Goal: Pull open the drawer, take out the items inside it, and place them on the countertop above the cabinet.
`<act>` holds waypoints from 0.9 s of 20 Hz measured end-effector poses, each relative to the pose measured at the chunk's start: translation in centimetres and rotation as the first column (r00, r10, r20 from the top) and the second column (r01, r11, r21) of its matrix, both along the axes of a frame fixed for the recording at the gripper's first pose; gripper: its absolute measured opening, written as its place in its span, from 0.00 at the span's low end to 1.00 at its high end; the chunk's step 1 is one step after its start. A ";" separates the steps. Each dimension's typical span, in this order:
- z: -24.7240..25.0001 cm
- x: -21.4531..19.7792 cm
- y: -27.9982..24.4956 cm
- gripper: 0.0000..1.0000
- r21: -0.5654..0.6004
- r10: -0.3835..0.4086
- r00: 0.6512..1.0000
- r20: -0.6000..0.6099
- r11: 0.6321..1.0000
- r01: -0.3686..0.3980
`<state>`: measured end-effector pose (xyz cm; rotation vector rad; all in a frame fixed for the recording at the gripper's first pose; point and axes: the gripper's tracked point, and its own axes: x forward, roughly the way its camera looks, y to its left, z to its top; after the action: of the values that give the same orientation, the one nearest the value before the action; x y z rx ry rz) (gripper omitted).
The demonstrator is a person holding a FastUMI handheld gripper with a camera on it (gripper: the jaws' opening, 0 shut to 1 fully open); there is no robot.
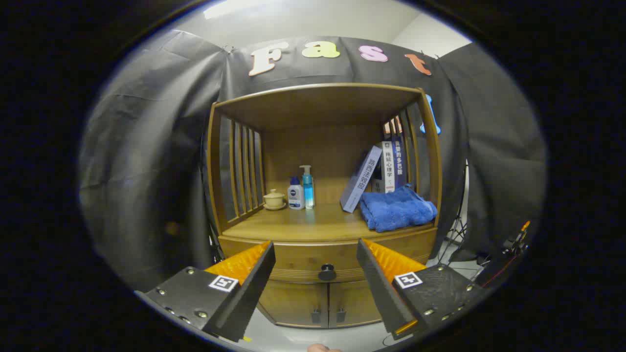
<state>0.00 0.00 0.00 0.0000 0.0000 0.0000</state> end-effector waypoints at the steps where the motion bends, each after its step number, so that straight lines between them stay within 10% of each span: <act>1: 0.2 -0.2 0.2 1.00 -0.005 -0.005 1.000 0.007 1.000 0.005; 18: -0.9 0.1 -0.2 1.00 -0.047 -0.009 1.000 -0.024 0.999 0.007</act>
<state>0.06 -0.20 -0.91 -0.0468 0.0246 -0.0079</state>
